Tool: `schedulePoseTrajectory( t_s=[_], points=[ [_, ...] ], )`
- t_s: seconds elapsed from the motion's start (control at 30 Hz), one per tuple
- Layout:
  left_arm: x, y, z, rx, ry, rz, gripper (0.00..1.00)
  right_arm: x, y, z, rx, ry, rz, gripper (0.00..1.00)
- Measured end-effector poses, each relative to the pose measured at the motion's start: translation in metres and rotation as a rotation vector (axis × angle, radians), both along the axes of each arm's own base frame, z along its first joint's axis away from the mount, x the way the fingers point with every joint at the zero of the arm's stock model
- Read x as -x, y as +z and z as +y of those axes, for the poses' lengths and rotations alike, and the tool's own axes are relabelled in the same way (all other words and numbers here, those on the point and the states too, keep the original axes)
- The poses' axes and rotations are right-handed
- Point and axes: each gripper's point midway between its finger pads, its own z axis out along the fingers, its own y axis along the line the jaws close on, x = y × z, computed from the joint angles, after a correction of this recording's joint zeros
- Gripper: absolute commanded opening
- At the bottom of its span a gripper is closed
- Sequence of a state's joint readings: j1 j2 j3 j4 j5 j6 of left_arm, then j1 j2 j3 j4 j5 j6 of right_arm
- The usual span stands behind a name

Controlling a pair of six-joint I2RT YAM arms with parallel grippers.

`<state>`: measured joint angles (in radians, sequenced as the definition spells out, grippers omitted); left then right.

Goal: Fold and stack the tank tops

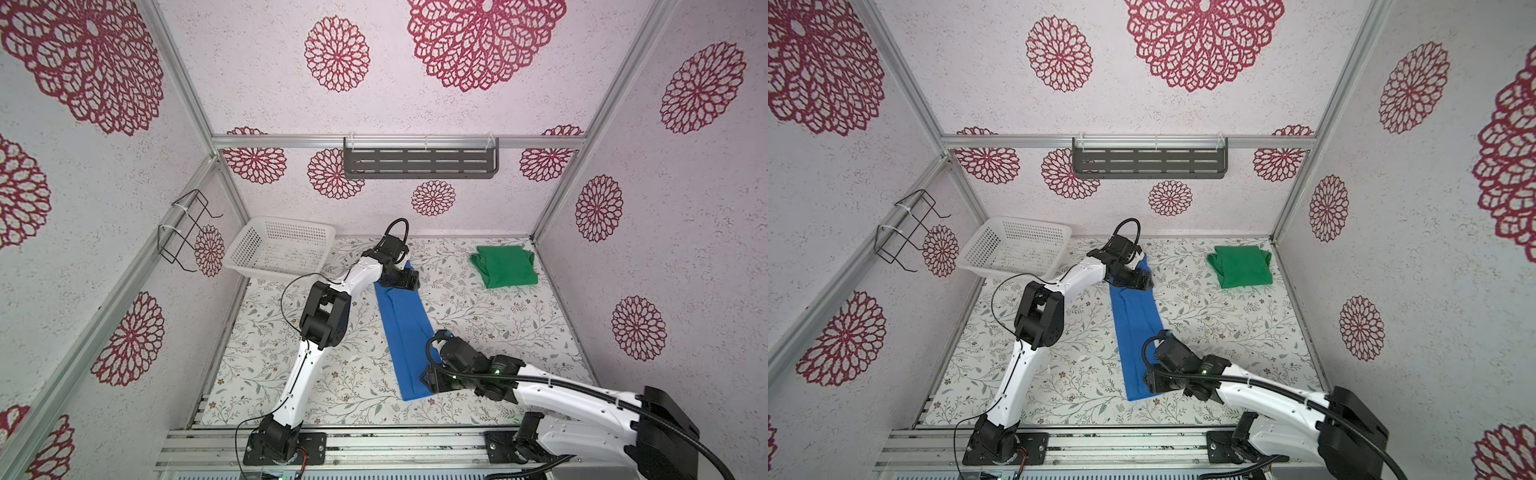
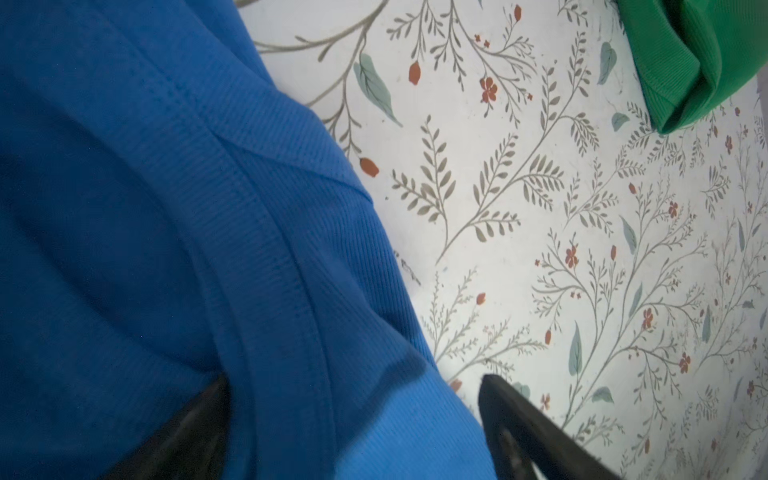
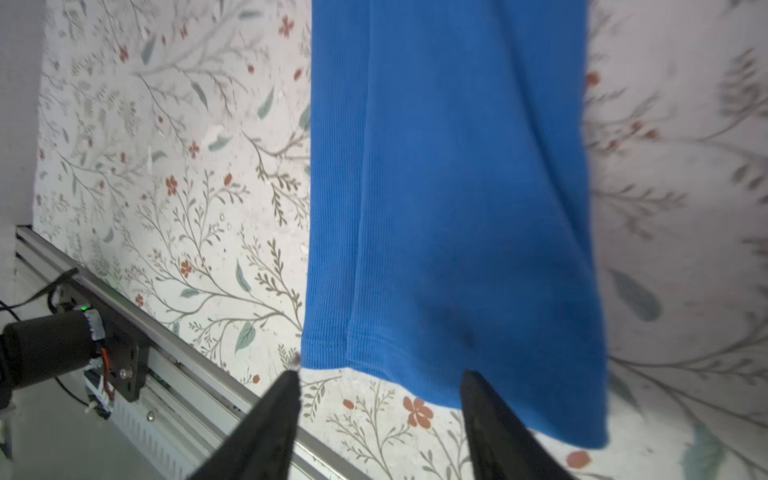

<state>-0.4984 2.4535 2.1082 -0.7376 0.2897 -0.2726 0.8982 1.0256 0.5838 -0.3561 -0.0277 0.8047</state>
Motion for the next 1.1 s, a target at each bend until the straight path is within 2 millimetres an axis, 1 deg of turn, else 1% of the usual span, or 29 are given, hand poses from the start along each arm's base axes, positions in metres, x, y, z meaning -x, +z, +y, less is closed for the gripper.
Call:
schedulePoseTrajectory(
  t_s=[0.07,0.1,0.17,0.2,0.23,0.27,0.3,0.33,0.37,0.4,0.43,0.5,0.53,0.57,0.6,0.67,0.7,0.77,0.87,1.0,1.1],
  points=[
    [0.006,0.021,0.008,-0.012,0.003,-0.020,0.98,-0.015,0.001,-0.017,0.001,-0.071,0.005,0.64],
    [0.008,0.036,0.011,-0.013,0.008,-0.042,0.98,-0.021,-0.001,-0.025,0.009,-0.100,0.015,0.62],
    [0.013,0.072,0.019,-0.008,0.025,-0.098,0.98,-0.027,-0.008,-0.039,0.044,-0.131,0.047,0.57],
    [0.018,0.096,0.025,0.002,0.042,-0.133,0.98,-0.027,-0.013,-0.043,0.061,-0.129,0.071,0.54],
    [0.024,0.115,0.030,0.012,0.058,-0.158,0.98,-0.026,-0.016,-0.045,0.078,-0.121,0.086,0.51],
    [0.032,0.134,0.037,0.028,0.083,-0.182,1.00,-0.025,-0.020,-0.047,0.093,-0.109,0.105,0.49],
    [0.046,0.153,0.045,0.052,0.105,-0.206,0.99,-0.023,-0.024,-0.048,0.103,-0.101,0.123,0.47],
    [0.058,0.163,0.052,0.074,0.129,-0.211,0.97,-0.022,-0.025,-0.049,0.106,-0.092,0.135,0.46],
    [0.077,0.169,0.061,0.101,0.157,-0.210,0.95,-0.020,-0.027,-0.050,0.110,-0.082,0.148,0.45],
    [0.097,0.167,0.069,0.117,0.174,-0.195,0.93,-0.018,-0.028,-0.051,0.109,-0.076,0.159,0.45],
    [0.116,0.160,0.075,0.130,0.199,-0.159,0.91,-0.017,-0.029,-0.052,0.105,-0.074,0.171,0.44],
    [0.160,0.127,0.087,0.135,0.245,-0.060,0.85,-0.017,-0.030,-0.054,0.092,-0.076,0.186,0.44],
    [0.181,0.108,0.092,0.128,0.266,-0.001,0.83,-0.017,-0.031,-0.056,0.086,-0.079,0.194,0.44],
    [0.205,0.085,0.096,0.117,0.291,0.071,0.81,-0.016,-0.034,-0.058,0.082,-0.082,0.205,0.45],
    [0.227,0.067,0.099,0.109,0.313,0.132,0.79,-0.014,-0.036,-0.059,0.077,-0.084,0.219,0.45],
    [0.269,0.039,0.100,0.103,0.342,0.233,0.75,-0.010,-0.041,-0.061,0.068,-0.085,0.243,0.46],
    [0.288,0.030,0.097,0.114,0.354,0.276,0.73,-0.008,-0.042,-0.061,0.062,-0.085,0.252,0.46],
    [0.313,0.024,0.088,0.148,0.363,0.329,0.68,-0.008,-0.043,-0.060,0.054,-0.082,0.259,0.46],
    [0.333,0.023,0.070,0.199,0.370,0.385,0.58,-0.008,-0.042,-0.057,0.038,-0.070,0.260,0.43],
    [0.348,0.016,0.050,0.243,0.377,0.446,0.55,-0.004,-0.047,-0.056,0.024,-0.061,0.274,0.40],
    [0.353,0.002,0.040,0.228,0.383,0.488,0.54,0.003,-0.053,-0.059,0.031,-0.063,0.292,0.40]
  ],
)
